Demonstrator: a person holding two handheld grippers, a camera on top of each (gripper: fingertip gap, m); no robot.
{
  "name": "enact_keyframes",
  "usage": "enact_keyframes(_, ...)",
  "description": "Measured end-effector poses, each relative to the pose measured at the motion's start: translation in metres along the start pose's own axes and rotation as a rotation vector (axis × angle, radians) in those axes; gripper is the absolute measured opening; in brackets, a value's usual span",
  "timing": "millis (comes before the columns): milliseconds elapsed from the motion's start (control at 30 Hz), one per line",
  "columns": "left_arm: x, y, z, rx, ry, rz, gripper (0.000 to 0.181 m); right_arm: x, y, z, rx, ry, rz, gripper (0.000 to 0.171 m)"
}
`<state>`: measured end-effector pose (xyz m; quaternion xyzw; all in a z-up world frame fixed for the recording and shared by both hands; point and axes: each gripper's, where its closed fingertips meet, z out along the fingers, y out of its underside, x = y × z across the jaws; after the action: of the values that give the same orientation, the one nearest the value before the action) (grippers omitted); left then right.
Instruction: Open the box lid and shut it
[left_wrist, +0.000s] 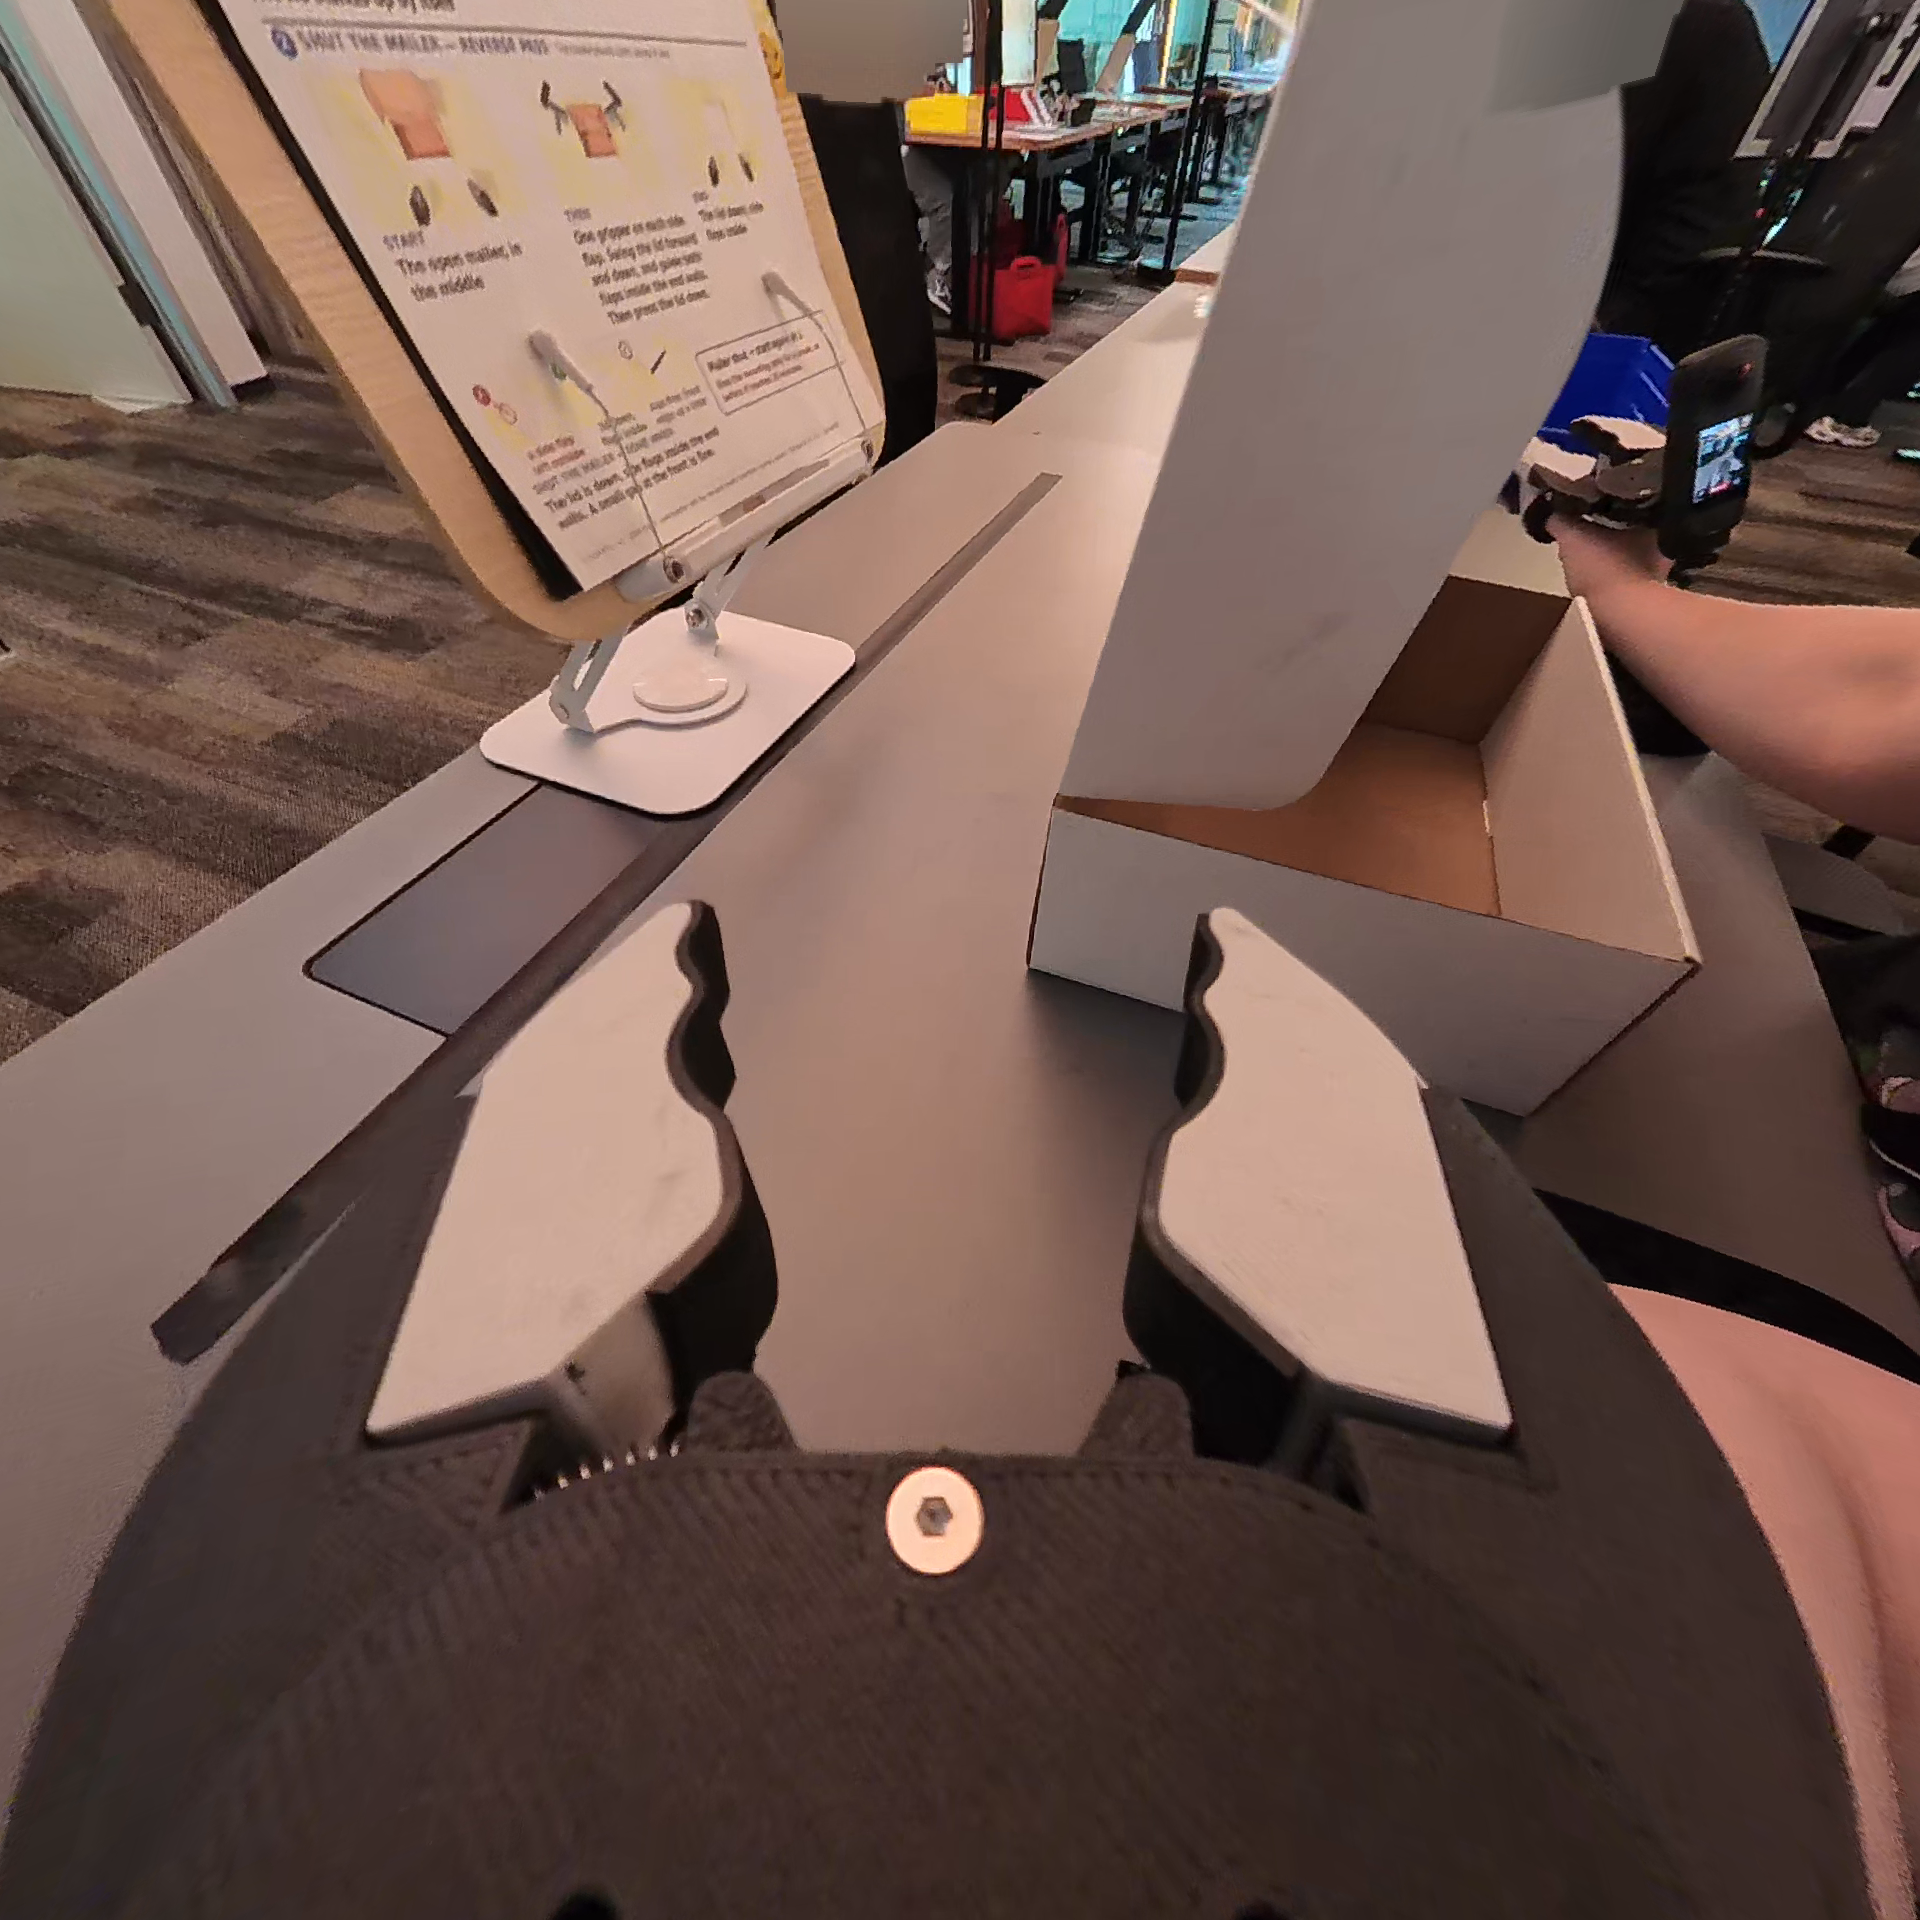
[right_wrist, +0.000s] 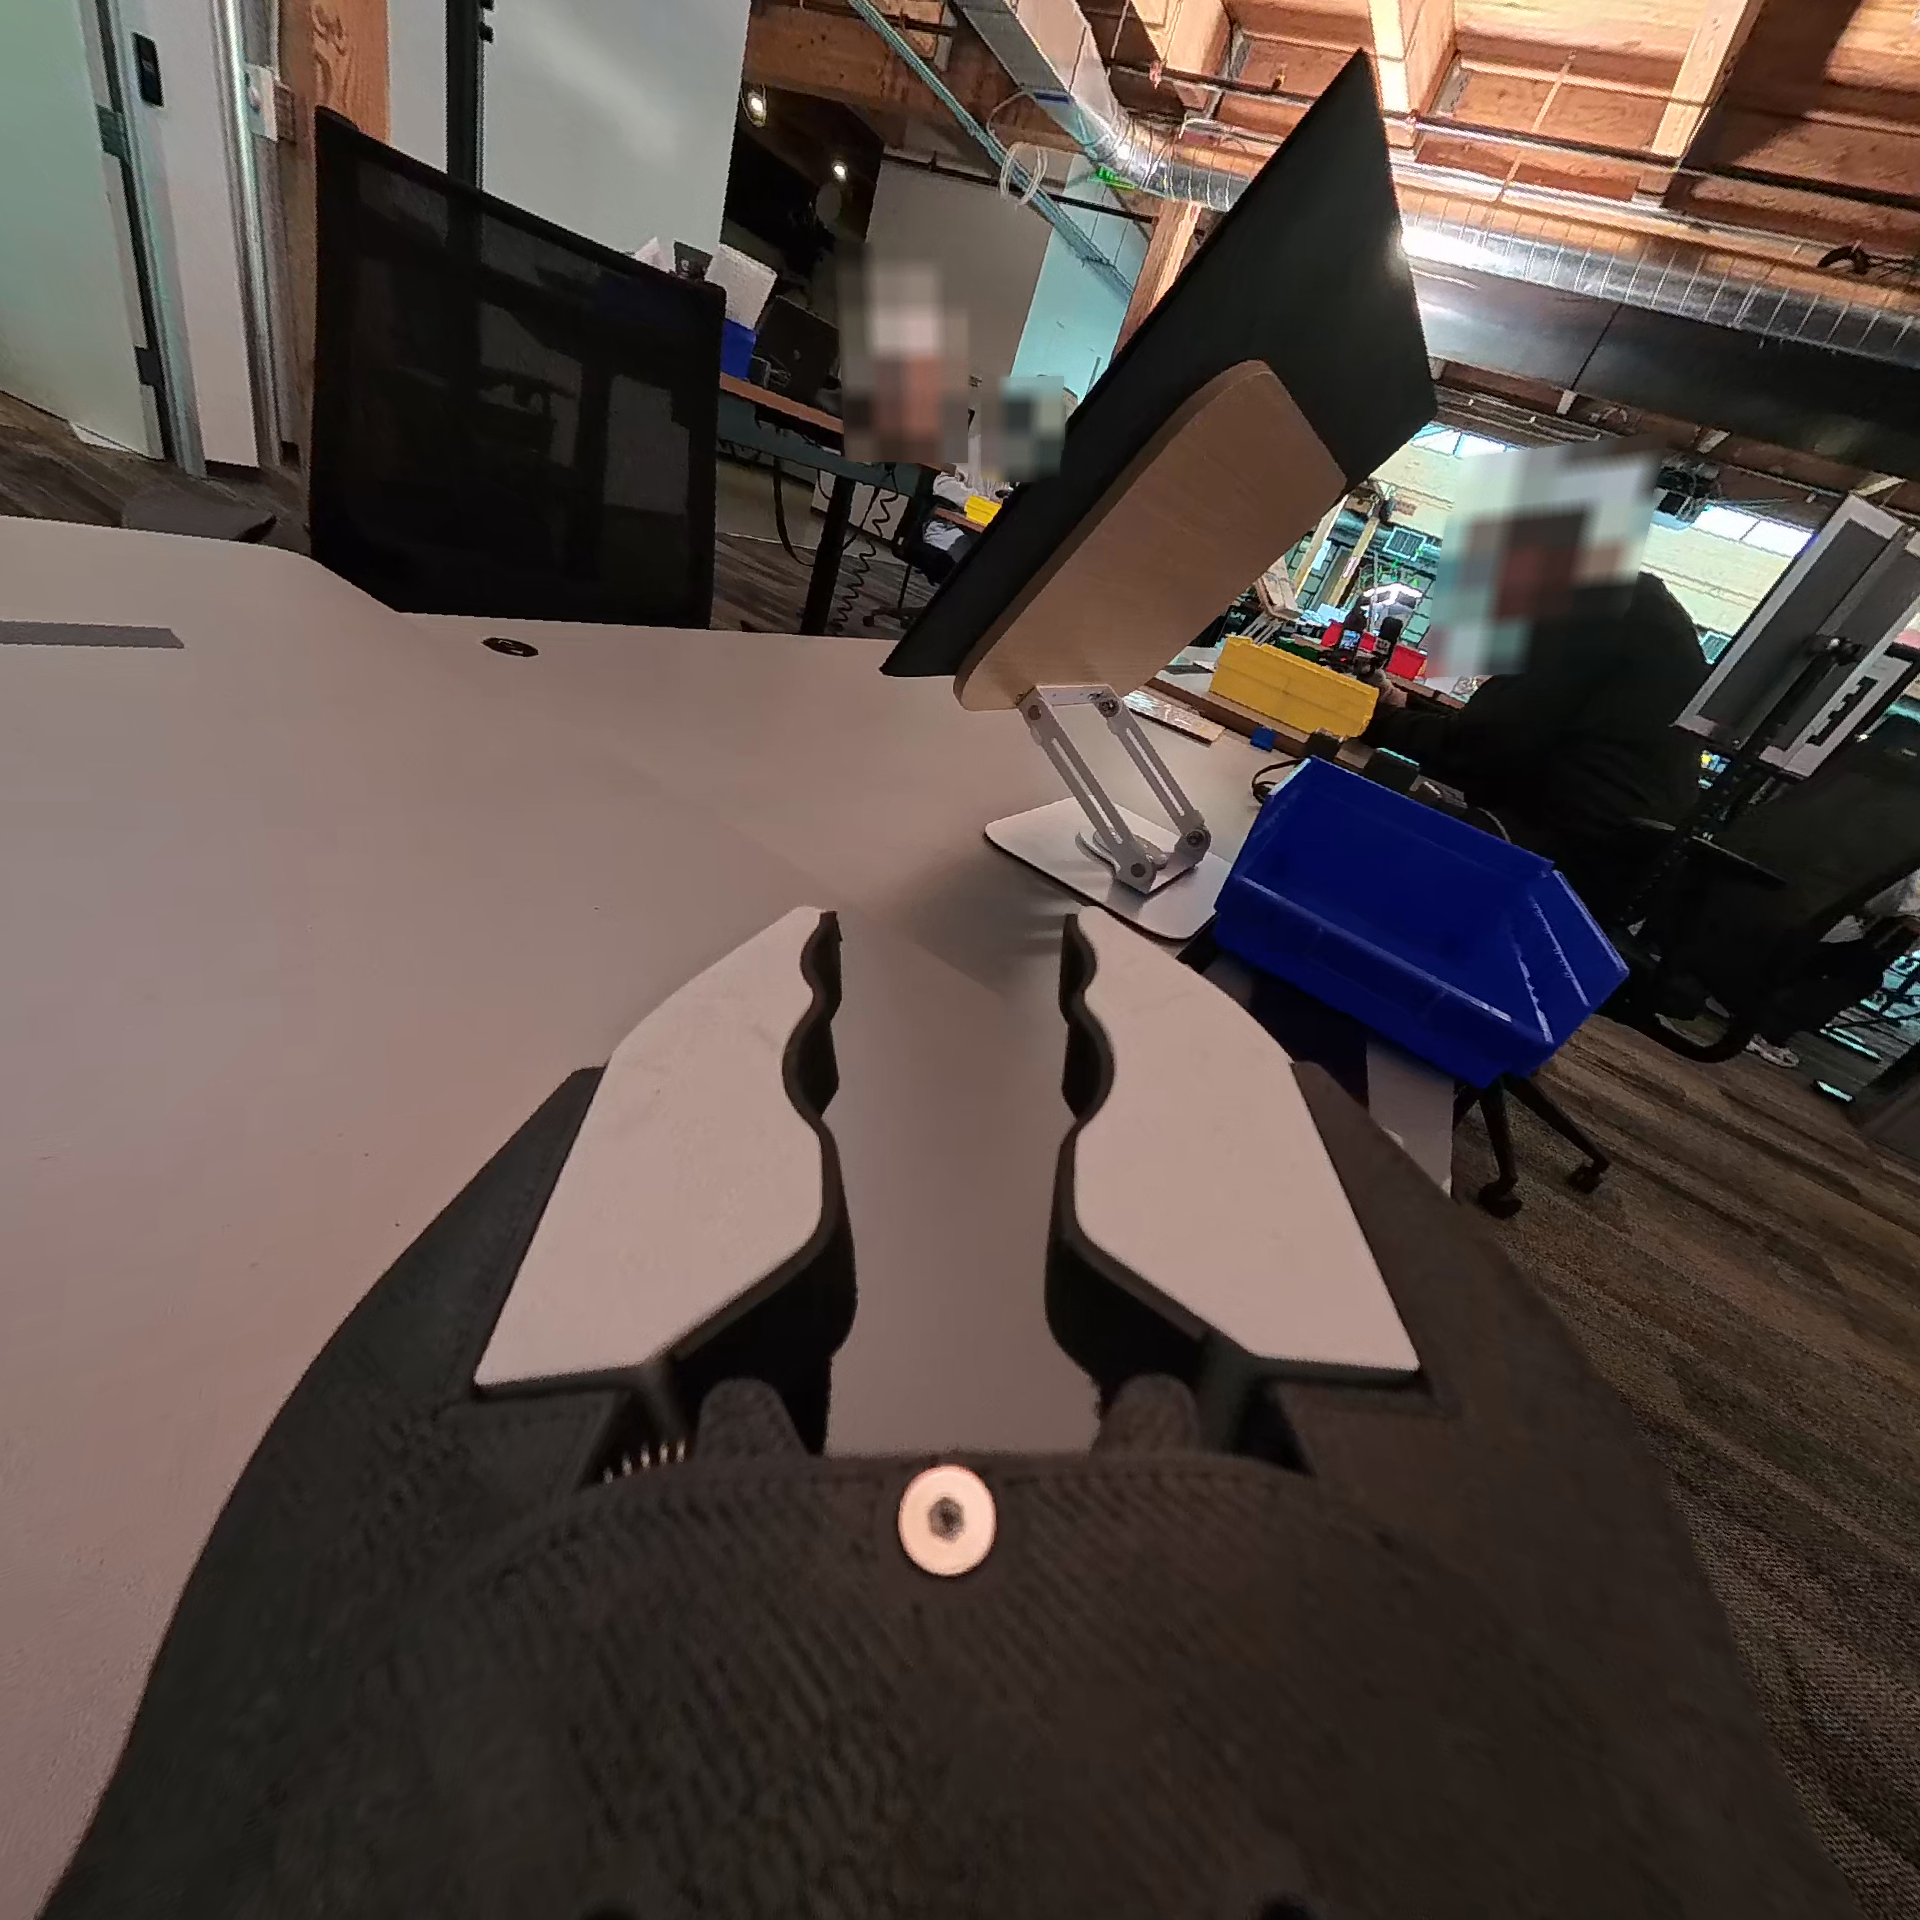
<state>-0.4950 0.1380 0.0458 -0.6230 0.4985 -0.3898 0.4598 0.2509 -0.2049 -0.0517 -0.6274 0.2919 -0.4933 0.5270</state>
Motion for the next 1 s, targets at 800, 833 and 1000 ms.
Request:
enact_keyframes(800, 0.0013, 0.0057, 0.0035, -0.039, 0.008, 0.004, 0.080, -0.0033, 0.0008, 0.0003, -0.005, -0.014, 0.006, 0.040)
enact_keyframes(833, 0.0013, 0.0057, 0.0035, -0.039, 0.008, 0.004, 0.080, -0.0034, 0.0009, 0.0003, -0.006, -0.014, 0.007, 0.040)
enact_keyframes(1000, -0.0007, 0.0084, 0.0039, -0.049, 0.005, -0.010, 0.080, -0.0034, 0.0011, 0.0001, -0.006, -0.014, 0.007, 0.040)
